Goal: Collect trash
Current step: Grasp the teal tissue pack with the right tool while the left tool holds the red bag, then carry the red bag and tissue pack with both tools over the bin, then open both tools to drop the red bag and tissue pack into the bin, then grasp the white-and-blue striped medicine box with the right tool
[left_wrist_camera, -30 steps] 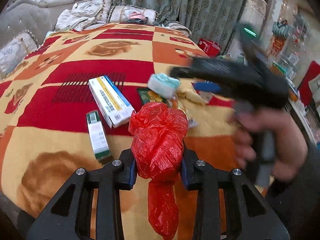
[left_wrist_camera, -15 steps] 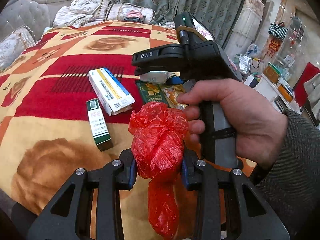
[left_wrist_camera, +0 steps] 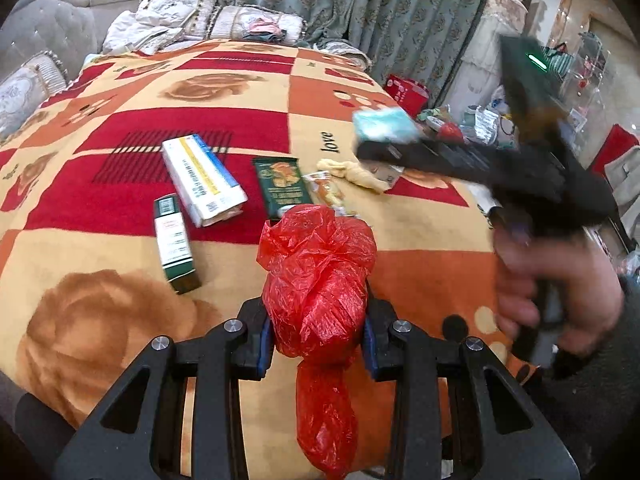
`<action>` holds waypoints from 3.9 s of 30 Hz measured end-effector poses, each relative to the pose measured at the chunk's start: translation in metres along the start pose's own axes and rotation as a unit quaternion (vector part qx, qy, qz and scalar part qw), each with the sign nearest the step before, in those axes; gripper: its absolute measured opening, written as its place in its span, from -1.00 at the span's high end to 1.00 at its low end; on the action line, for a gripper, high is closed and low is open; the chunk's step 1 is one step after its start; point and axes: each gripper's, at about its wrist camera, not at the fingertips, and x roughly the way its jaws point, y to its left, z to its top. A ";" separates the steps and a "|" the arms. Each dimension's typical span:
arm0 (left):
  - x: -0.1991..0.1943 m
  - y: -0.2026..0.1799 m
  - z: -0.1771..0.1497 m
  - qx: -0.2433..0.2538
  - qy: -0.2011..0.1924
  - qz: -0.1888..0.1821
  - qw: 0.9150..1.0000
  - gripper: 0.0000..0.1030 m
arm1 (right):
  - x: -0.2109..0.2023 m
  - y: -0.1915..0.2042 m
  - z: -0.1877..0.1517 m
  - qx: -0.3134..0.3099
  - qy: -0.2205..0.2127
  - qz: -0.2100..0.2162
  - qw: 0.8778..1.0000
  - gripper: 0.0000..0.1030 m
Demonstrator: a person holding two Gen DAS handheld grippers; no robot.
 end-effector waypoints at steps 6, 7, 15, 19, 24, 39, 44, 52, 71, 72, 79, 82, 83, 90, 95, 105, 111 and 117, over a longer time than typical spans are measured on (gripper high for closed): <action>0.009 -0.022 0.007 0.025 0.013 0.006 1.000 0.37 | -0.047 -0.010 -0.058 -0.060 -0.014 -0.016 0.998 0.42; 0.012 -0.025 0.008 0.025 0.016 0.006 1.000 0.37 | -0.051 -0.013 -0.068 -0.066 -0.015 -0.017 0.998 0.42; 0.013 -0.042 0.009 0.043 0.018 0.048 0.998 0.37 | -0.071 -0.026 -0.089 -0.070 -0.044 -0.032 0.996 0.42; 0.014 -0.050 0.006 0.049 0.016 0.065 0.997 0.37 | -0.077 -0.031 -0.090 -0.061 -0.051 -0.039 0.996 0.42; 0.016 -0.056 0.001 0.058 0.018 0.073 0.995 0.37 | -0.078 -0.028 -0.090 -0.067 -0.049 -0.044 0.996 0.42; 0.017 -0.054 0.001 0.054 0.023 0.081 0.995 0.37 | -0.080 -0.032 -0.090 -0.060 -0.056 -0.052 0.995 0.42; 0.019 -0.055 0.001 0.055 0.022 0.085 0.995 0.37 | -0.083 -0.035 -0.090 -0.055 -0.062 -0.053 0.995 0.42; 0.020 -0.058 0.003 0.063 0.019 0.097 0.993 0.37 | -0.097 -0.049 -0.090 -0.030 -0.080 -0.084 0.993 0.42; 0.044 -0.122 0.017 0.141 0.016 0.046 0.989 0.37 | -0.167 -0.162 -0.107 0.123 -0.109 -0.256 0.953 0.42; 0.047 -0.131 0.019 0.152 0.016 0.031 0.988 0.37 | -0.168 -0.172 -0.110 0.138 -0.102 -0.264 0.949 0.42; 0.084 -0.201 0.045 0.222 0.024 -0.065 0.972 0.37 | -0.157 -0.222 -0.123 0.182 -0.018 -0.326 0.928 0.17; 0.106 -0.229 0.054 0.246 0.034 -0.084 0.965 0.37 | -0.163 -0.234 -0.127 0.205 -0.023 -0.310 0.928 0.15; 0.112 -0.236 0.055 0.250 0.038 -0.089 0.963 0.37 | -0.164 -0.235 -0.129 0.213 -0.027 -0.306 0.928 0.13; 0.170 -0.288 0.059 0.253 0.083 -0.133 0.955 0.28 | -0.195 -0.247 -0.141 0.275 -0.075 -0.332 0.899 -0.05; 0.194 -0.310 0.053 0.261 0.106 -0.138 0.950 -0.12 | -0.221 -0.252 -0.147 0.299 -0.108 -0.380 0.868 -0.07; 0.163 -0.246 0.059 0.209 0.080 -0.096 0.970 -0.12 | -0.217 -0.233 -0.127 0.269 -0.134 -0.376 0.877 -0.07; 0.113 -0.155 0.045 0.168 0.050 -0.034 0.984 -0.12 | -0.189 -0.210 -0.105 0.253 -0.145 -0.318 0.902 -0.07; 0.068 -0.051 0.012 0.093 0.032 0.059 0.993 -0.12 | -0.113 -0.159 -0.066 0.213 -0.108 -0.181 0.954 -0.18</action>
